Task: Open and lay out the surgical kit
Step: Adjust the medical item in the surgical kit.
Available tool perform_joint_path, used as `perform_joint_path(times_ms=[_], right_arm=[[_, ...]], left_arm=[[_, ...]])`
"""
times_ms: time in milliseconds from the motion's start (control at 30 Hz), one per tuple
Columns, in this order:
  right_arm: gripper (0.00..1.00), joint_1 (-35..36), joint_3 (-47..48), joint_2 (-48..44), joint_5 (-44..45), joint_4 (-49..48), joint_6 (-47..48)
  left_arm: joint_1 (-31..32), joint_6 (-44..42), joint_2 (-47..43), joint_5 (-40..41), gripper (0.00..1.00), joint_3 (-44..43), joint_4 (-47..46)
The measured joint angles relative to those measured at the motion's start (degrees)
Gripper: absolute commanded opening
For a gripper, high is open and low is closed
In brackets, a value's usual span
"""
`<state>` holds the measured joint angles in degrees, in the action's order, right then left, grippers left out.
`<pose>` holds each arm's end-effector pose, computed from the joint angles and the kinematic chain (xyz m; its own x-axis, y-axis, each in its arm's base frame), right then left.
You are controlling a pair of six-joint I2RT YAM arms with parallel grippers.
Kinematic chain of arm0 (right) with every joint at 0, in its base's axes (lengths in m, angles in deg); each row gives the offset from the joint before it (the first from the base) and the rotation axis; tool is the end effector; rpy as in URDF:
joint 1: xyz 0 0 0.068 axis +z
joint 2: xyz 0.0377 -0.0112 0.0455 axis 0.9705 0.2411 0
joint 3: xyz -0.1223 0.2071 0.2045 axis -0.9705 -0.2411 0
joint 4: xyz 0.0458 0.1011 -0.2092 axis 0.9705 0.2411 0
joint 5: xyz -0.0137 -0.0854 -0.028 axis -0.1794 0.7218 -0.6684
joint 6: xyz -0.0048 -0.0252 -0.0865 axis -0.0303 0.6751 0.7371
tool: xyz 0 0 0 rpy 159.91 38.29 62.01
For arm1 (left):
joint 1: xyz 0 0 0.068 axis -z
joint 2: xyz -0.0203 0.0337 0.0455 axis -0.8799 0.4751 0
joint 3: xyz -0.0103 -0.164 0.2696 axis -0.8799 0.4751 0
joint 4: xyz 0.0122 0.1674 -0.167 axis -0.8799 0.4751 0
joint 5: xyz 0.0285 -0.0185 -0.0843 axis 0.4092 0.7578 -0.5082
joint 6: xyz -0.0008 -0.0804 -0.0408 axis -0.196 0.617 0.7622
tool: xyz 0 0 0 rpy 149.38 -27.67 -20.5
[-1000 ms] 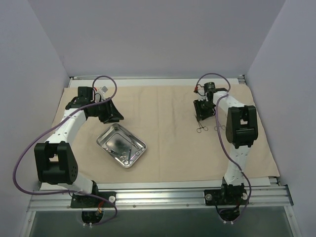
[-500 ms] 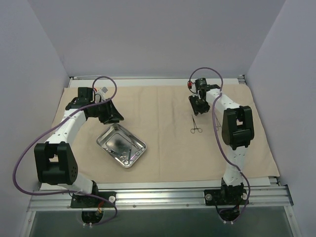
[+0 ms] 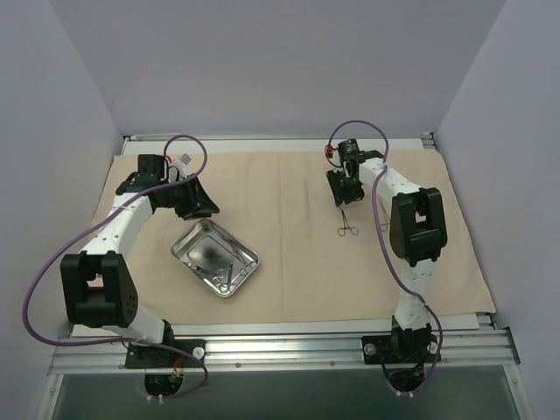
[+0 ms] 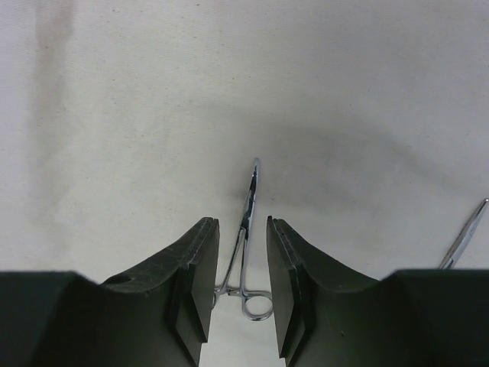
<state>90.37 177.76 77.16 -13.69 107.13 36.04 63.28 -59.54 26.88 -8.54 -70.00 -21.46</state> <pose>0.4621 0.1268 0.2109 -0.7659 -0.2686 -0.5842 -0.3603 0.9318 0.0440 0.3109 -0.0567 0.2890 -0.9009 -0.2878 -0.3248 0.0040 0.7428 -0.6695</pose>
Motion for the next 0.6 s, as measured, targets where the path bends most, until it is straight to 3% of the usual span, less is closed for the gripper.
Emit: perform_joint_path(times_ms=[600], right_arm=[[0.26, 0.4, -5.1, 0.2, -0.5, -1.2, -0.7]], left_arm=[[0.0, 0.0, 0.0, 0.0, 0.47, 0.0, 0.0]])
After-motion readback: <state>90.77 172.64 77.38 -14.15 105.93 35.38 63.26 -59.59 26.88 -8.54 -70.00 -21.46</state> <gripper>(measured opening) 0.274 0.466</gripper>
